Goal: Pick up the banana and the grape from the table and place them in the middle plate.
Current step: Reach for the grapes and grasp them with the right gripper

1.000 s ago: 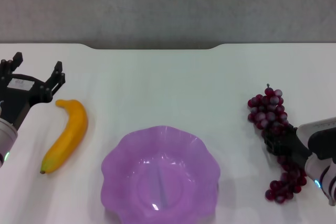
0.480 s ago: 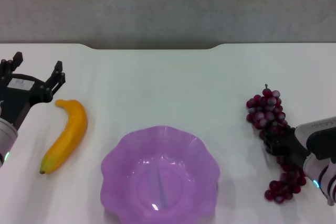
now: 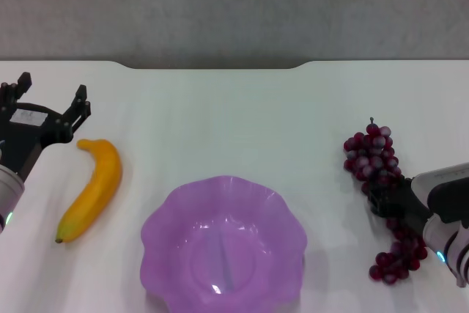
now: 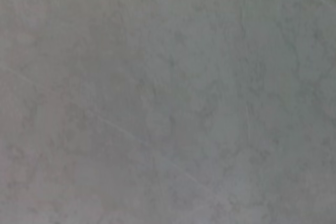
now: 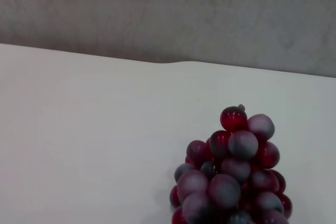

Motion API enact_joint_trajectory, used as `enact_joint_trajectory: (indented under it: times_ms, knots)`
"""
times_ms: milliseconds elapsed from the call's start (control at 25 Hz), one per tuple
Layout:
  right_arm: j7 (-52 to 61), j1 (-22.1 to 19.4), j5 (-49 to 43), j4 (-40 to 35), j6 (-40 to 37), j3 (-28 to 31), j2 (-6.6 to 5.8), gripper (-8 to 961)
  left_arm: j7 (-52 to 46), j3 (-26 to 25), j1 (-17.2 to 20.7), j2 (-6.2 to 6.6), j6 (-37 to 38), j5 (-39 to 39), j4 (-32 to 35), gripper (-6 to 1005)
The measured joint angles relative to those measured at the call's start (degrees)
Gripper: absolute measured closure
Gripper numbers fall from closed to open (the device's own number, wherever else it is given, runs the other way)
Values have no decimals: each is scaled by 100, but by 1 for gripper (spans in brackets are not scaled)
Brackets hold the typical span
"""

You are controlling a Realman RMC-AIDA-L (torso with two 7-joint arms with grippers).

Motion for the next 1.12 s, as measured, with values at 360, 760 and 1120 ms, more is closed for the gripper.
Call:
enact_joint_trajectory:
  times_ms: [360,760,1120]
  knots:
    - [-10,-69,-3,203,-61,-1,-40,480,0,-2,21,8,-1,-6,24,117]
    - [-113,-187,-3,507,-294,-1,-169,505,0,-20,47,8,-1,-6,24,117]
    - [-132,-315,31,719,-454,22,-438,592,0,-27,57,15,-5,0,14,118]
